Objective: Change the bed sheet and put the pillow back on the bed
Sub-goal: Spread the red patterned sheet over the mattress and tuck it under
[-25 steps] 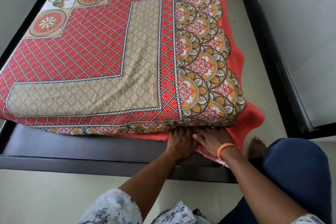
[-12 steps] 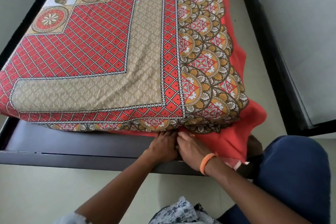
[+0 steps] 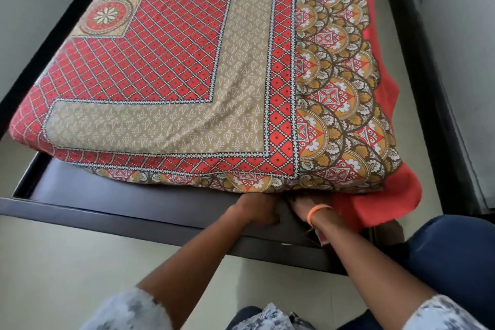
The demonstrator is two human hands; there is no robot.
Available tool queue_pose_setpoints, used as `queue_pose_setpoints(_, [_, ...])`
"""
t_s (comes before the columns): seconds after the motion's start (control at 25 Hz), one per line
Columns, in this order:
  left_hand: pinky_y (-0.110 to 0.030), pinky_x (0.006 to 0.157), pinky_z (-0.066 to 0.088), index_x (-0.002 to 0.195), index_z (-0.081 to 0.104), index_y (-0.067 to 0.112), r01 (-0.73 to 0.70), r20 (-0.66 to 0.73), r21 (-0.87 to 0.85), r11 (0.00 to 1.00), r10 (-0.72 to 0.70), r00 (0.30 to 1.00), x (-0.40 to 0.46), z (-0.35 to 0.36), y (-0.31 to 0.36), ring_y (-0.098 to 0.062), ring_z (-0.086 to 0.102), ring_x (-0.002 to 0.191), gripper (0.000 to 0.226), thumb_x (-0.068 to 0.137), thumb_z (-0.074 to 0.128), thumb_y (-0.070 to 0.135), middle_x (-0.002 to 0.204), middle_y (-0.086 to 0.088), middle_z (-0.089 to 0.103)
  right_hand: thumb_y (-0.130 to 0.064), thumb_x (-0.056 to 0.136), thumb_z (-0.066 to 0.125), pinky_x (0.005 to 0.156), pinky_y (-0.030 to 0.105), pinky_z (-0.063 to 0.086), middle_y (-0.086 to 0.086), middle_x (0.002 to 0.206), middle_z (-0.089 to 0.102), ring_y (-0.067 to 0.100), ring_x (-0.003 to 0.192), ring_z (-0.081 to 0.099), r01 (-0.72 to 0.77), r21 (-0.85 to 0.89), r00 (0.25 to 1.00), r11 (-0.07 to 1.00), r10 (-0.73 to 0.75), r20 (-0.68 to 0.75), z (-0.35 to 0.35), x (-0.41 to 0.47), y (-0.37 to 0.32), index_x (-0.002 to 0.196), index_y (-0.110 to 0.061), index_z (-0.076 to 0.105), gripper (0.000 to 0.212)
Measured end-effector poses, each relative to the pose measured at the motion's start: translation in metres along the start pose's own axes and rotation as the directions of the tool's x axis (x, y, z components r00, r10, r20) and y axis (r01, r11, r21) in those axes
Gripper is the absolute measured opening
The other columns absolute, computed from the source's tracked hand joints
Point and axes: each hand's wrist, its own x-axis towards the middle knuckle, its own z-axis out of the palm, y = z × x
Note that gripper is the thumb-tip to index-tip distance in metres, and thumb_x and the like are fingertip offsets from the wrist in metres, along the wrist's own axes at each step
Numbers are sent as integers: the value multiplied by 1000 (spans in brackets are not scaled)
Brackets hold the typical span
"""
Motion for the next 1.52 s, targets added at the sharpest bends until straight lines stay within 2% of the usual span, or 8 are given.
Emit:
queue_pose_setpoints(0.16, [-39,84,52,115,59,20,147,-207,-129,981,-171,963,-62,15,-66,-31,61,110,39,90,55,50,119,-8,64,-50,99,40,105,42,37,17,145,45,37,132,44,-30,-329,999,944,39,23,17,-34,-27,141,-13,44,55])
queue_pose_setpoints(0.44, [-41,114,31,154,23,19,148,-311,35,988,-129,941,-40,34,-102,-27,37,139,85,87,45,66,155,-5,30,-31,88,63,98,36,49,7,126,59,27,115,57,357,-263,827,896,-434,-356,36,-27,-91,131,-12,56,47])
queue_pose_setpoints(0.76, [-50,119,17,154,24,19,190,-228,77,979,-168,959,-12,23,-106,-27,25,147,110,70,56,82,159,-5,30,-45,97,46,121,37,17,9,160,25,28,147,22,261,-109,958,959,-271,-96,39,27,-86,153,-18,24,66])
queue_pose_setpoints(0.92, [-38,102,43,137,53,13,291,-133,171,941,-271,953,-18,3,-61,-29,51,131,53,95,55,46,141,-9,54,-40,94,53,112,39,34,18,146,45,34,134,42,358,-156,924,921,-326,198,19,5,-79,140,-9,46,57])
queue_pose_setpoints(1.04, [-36,84,52,118,66,12,105,-167,222,969,-69,984,-29,3,-15,-30,64,112,27,98,51,20,119,-9,68,-44,95,54,74,29,42,14,107,67,25,93,62,338,-104,940,935,-330,91,4,-49,-41,102,-10,66,37])
queue_pose_setpoints(1.2, [-45,94,52,139,47,10,-335,-304,234,912,397,866,4,17,40,-33,52,124,56,86,64,19,135,-11,54,-45,93,49,86,34,46,1,123,54,24,111,58,-110,-240,951,964,33,-307,-23,-93,31,113,-22,59,32])
queue_pose_setpoints(1.32, [-44,107,39,154,21,8,-320,-228,90,943,332,915,25,17,79,-33,40,137,81,90,62,35,155,-13,34,-42,93,53,96,34,43,2,149,32,27,122,53,-170,-250,981,953,138,-140,-24,-93,49,134,-20,49,47])
queue_pose_setpoints(1.52, [-37,121,15,155,21,7,-282,-54,56,958,285,957,80,3,93,-30,22,148,69,96,52,28,160,-15,23,-24,93,43,118,38,17,12,153,38,31,142,32,-172,-181,932,968,100,-349,-22,-49,65,146,-13,42,54])
